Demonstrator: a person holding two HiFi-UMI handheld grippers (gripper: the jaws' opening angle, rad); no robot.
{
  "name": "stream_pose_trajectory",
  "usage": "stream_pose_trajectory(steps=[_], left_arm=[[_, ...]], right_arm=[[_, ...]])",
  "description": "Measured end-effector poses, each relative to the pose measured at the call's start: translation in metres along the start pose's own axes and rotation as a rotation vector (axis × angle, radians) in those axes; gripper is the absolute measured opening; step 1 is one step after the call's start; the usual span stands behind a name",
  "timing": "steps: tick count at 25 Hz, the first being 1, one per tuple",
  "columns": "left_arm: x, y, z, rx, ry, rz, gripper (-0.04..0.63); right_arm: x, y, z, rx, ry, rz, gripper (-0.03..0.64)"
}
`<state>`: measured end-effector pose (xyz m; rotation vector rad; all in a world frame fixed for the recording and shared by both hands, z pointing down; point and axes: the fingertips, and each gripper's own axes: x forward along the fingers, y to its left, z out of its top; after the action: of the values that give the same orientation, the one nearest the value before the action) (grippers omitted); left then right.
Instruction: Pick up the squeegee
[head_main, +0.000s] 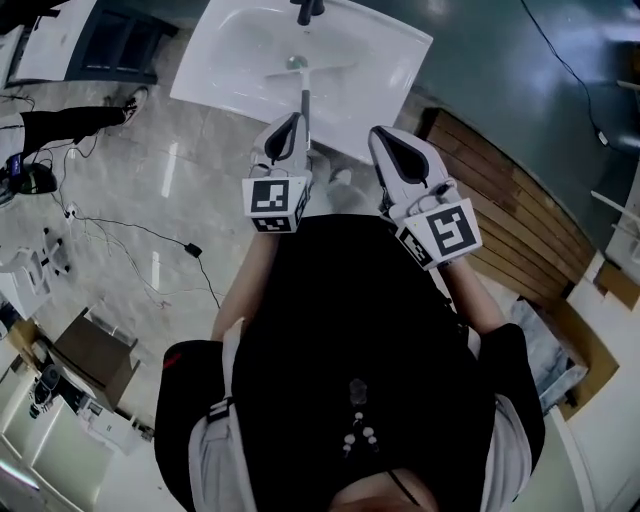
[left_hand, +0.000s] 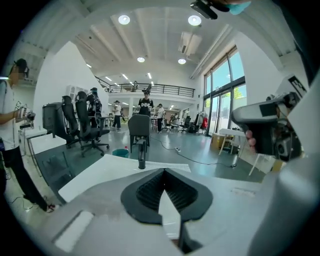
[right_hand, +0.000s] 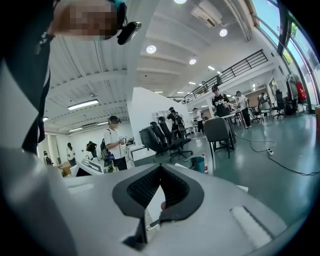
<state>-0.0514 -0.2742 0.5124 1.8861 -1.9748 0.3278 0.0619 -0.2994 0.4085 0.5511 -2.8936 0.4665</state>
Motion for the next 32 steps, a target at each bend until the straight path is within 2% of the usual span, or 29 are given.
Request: stream_pose_trajectory(steps=[12, 15, 22, 29, 32], left_arm=[[0.071, 0.034, -0.087, -0.091, 0.224, 0.012, 0.000], [0.085, 0.043, -0.100, -0.111, 0.272, -0.010, 0.087], [0.103, 0.054, -0.124, -0.194, 0.389, -0.003, 0.140], [0.115, 0.057, -0.155, -0.349, 0.494, 0.019, 0.182], [0.122, 0.052, -0.163, -0.355, 0.539, 0.008, 0.184]], right_arm=[[0.034, -0.024, -0.025, 0.025, 0.108, -0.057, 0.003], [0.050, -0.021, -0.027, 0.026, 0.117, -0.053, 0.003], [0.069, -0.018, -0.031, 0.035, 0.142, -0.038, 0.003], [0.082, -0.020, -0.041, 0.053, 0.169, -0.059, 0.003], [0.085, -0.020, -0.043, 0.059, 0.180, -0.069, 0.003]])
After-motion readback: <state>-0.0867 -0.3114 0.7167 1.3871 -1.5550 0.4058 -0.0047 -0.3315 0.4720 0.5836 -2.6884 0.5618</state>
